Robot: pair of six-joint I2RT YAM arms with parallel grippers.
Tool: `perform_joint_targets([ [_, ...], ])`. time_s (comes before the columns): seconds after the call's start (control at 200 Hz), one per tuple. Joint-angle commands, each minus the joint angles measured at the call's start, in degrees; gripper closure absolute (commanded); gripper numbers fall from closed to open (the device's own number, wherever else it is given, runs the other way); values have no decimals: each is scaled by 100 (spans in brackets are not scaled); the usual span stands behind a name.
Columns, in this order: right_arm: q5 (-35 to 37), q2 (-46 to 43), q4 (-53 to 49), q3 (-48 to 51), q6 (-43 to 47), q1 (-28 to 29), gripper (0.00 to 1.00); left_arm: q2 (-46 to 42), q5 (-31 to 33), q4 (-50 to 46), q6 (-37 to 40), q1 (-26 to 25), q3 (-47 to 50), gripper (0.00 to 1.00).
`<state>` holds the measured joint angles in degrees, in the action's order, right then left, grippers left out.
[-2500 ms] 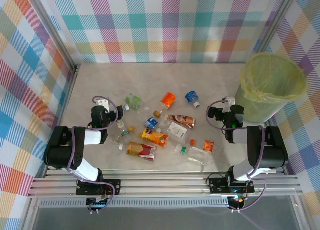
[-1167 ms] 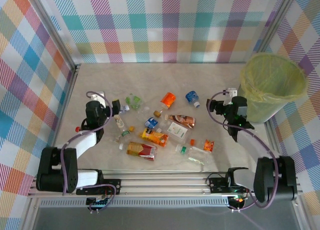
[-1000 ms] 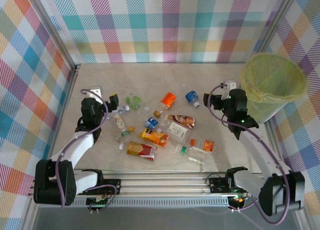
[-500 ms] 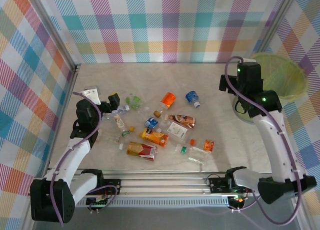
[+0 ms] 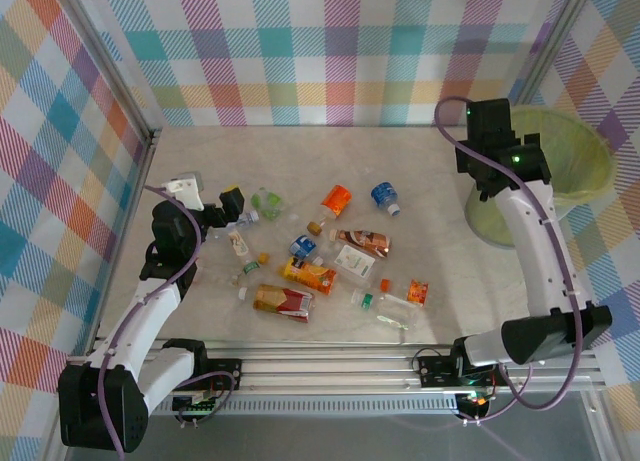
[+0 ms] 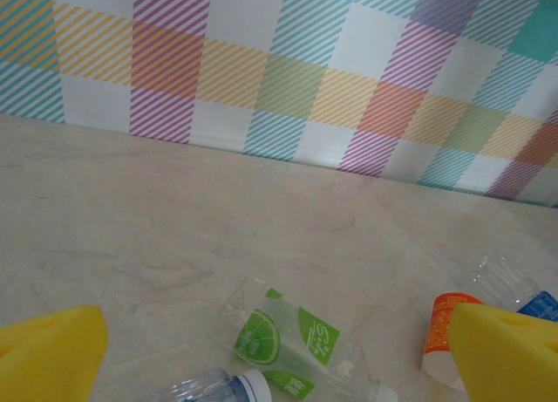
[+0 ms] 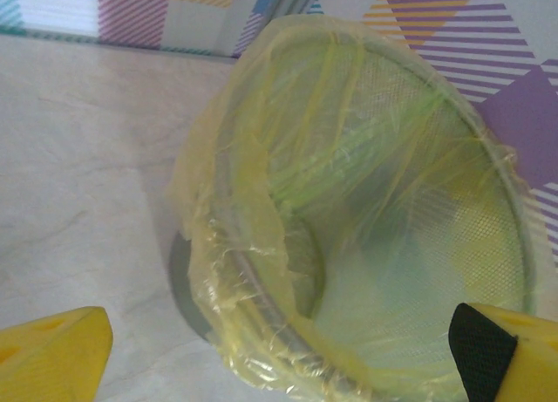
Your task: Put the plastic bottles in the bin
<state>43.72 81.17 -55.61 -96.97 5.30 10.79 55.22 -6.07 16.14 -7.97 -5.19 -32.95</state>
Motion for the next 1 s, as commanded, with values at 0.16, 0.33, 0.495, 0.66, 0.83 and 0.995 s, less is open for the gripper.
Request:
perform_joint_targets([
  [0.16, 133, 497, -92, 0, 497, -293, 5, -69, -163, 21, -30, -44, -62, 0],
  [0.33, 19, 661, -46, 175, 551, -452, 8, -52, -158, 27, -12, -43, -56, 0],
  [0.495, -225, 788, 23, 348, 551, -602, 16, -18, -176, 47, -12, -43, -58, 0],
  [0.66, -606, 955, 47, 494, 577, -739, 26, 23, -184, 38, 6, -43, -62, 0],
  [0.83, -923, 1038, 123, 596, 652, -854, 34, 61, -184, 29, 7, -44, -71, 0],
  [0.995, -1216, 1159, 94, 609, 632, -872, 51, 86, -176, 3, -3, -43, -89, 0],
])
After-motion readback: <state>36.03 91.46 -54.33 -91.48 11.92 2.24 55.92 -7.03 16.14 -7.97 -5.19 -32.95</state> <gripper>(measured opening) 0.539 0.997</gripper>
